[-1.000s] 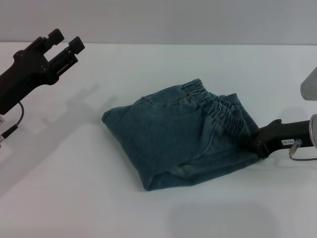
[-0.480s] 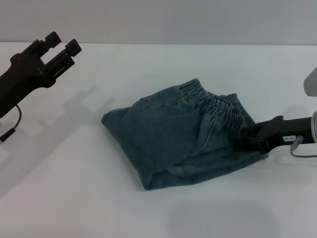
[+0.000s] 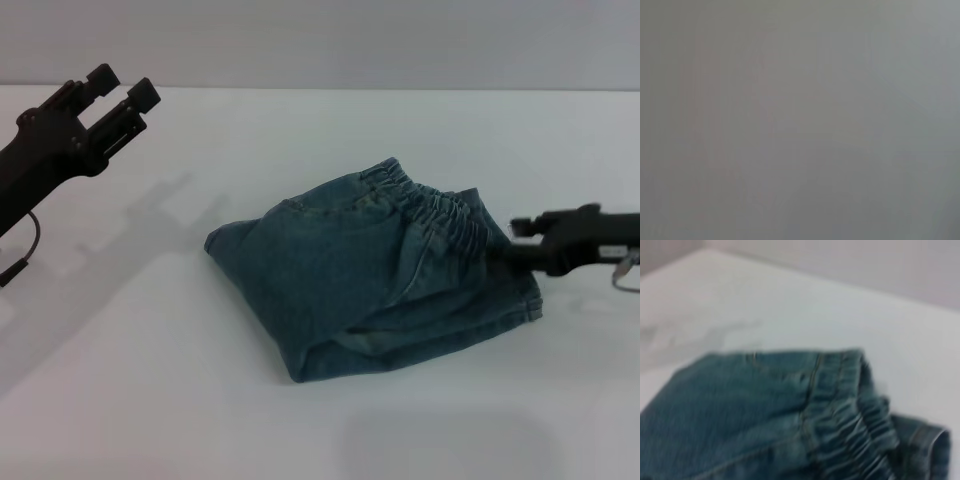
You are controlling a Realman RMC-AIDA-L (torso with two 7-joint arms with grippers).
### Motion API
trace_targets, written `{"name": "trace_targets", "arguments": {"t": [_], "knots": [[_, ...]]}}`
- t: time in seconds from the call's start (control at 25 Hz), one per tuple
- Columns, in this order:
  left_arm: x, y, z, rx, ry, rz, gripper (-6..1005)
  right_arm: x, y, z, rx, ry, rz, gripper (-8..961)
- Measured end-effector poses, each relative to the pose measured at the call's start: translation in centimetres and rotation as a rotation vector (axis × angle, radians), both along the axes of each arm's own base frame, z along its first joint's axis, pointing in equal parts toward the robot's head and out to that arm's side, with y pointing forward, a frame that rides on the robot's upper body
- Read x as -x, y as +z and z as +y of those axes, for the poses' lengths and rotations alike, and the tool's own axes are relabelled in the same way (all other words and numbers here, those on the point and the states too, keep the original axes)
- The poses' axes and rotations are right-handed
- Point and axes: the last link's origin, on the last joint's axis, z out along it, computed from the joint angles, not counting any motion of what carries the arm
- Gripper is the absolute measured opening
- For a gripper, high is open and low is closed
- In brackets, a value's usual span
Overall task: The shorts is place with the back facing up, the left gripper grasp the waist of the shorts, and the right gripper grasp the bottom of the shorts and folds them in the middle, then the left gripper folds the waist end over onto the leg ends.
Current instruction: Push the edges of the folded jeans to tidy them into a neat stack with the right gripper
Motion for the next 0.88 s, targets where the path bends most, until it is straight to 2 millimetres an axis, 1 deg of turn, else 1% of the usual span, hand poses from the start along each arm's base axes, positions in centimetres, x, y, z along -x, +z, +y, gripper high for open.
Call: {"name": "trace_targets", "arguments": {"t": [0.24,0.36,0.44,0.52,0.6,0.68,0.76,0.88], "knots": [[0.2,0.1,-0.1,-0.005,0.006,-0.001,685,0.2,3.3,-0.2,-0.152,0.058,0.151,534],[0.2,0.2,-0.1,-0.009,0.008,0.000,685,1.0,5.2,-0.1,-0.255,0.122,0.263,534],[0.3,0.3,-0.1,-0.013,0.009,-0.001,685,1.7,5.9,0.1,-0.298,0.155,0.311,534],[0.3,0.5,0.0,-0.021,0.012,-0.002,685,2.9,6.3,0.7,-0.327,0.190,0.362,534],[0.3,0.5,0.0,-0.021,0.009,-0.001,685,4.2,6.2,1.5,-0.330,0.225,0.403,534],[0.2,0.5,0.1,-0.023,0.006,0.002,685,5.9,5.4,2.4,-0.297,0.266,0.428,534],[0.2,0.5,0.1,-0.024,0.008,0.003,685,7.8,3.8,3.2,-0.215,0.311,0.425,533],[0.3,0.5,0.2,-0.030,0.015,0.001,685,10.4,0.7,3.8,-0.051,0.365,0.396,533]]}}
